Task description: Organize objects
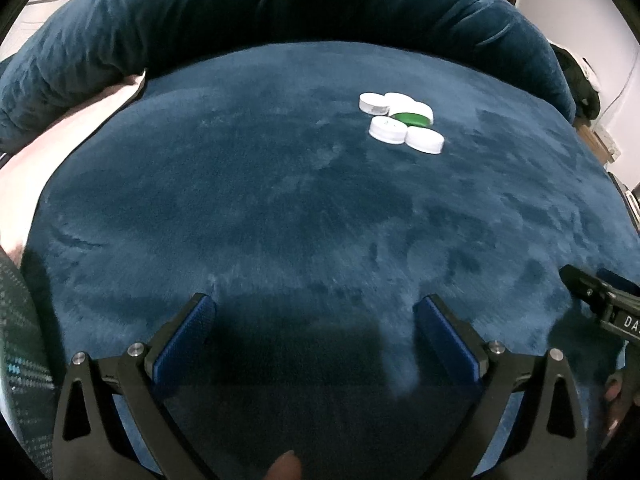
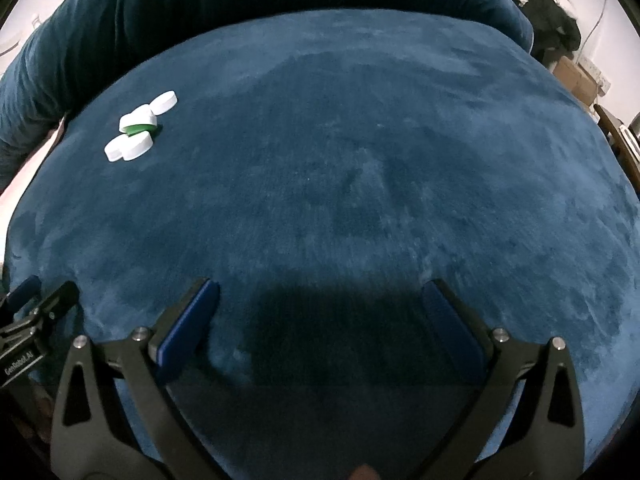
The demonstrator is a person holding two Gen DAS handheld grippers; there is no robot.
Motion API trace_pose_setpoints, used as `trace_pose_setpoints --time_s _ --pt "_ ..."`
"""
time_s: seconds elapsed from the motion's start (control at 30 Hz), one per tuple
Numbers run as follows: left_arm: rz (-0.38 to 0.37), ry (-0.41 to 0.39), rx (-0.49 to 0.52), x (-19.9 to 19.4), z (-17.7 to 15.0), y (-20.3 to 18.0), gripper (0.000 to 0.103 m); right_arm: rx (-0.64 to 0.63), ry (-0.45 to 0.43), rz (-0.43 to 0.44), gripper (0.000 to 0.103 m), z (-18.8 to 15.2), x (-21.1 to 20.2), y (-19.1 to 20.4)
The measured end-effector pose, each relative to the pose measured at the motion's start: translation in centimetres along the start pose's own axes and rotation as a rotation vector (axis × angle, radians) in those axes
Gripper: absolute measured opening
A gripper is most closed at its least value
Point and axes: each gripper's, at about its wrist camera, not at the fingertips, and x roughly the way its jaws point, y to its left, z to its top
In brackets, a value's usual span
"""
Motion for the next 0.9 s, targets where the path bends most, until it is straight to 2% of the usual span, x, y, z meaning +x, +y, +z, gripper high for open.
trace_pose_setpoints --time_s 0.23,0.43,0.53,0.67,0.8,0.9 --pt "-0.007 -0.017 0.037 -3.1 -1.4 -0.5 0.103 -0.011 -0.021 0.051 0.103 -0.9 -2.6 0.9" --pt "-0.017 -0.065 -0.017 -5.2 0.0 1.5 0.103 -0.092 -0.081 0.122 0.103 2.8 -3.2 4.7" --pt "-0.018 -0.081 -0.06 -5.6 1.5 2.8 0.103 -0.112 -0.092 0.163 0.103 5.3 -2.5 7.2" --pt "-0.028 -0.092 -0.044 -5.1 3.2 3.5 0.103 -0.169 -0.082 0.185 0.102 8.1 0.0 10.7" --pt "-0.037 -0.101 -0.035 -4.5 3.9 4.1 0.103 -0.278 -0.042 0.158 0.101 9.3 3.5 13.7" --pt "-0.048 -0.095 -0.034 -3.8 4.4 4.3 0.103 -0.295 -0.022 0.148 0.09 9.4 4.8 14.2"
